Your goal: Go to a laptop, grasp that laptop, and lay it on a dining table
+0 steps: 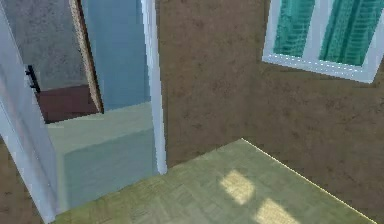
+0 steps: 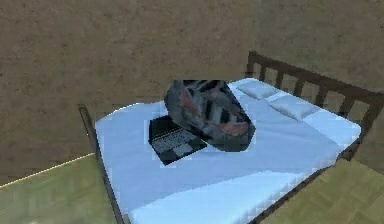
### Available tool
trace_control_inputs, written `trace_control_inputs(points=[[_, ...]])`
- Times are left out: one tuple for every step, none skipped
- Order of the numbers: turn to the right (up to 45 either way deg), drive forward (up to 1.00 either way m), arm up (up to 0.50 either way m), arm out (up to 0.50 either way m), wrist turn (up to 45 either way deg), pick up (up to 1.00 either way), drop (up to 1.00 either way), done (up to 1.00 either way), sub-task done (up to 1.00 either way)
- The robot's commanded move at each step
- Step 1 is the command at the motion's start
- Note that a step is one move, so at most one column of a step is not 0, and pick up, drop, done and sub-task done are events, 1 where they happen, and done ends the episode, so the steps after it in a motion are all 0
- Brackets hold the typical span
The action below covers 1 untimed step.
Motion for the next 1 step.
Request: trace_control_inputs(points=[[27.0, 0.00, 0.00, 0.00, 0.0, 0.00, 0.00, 0.00, 0.00]])
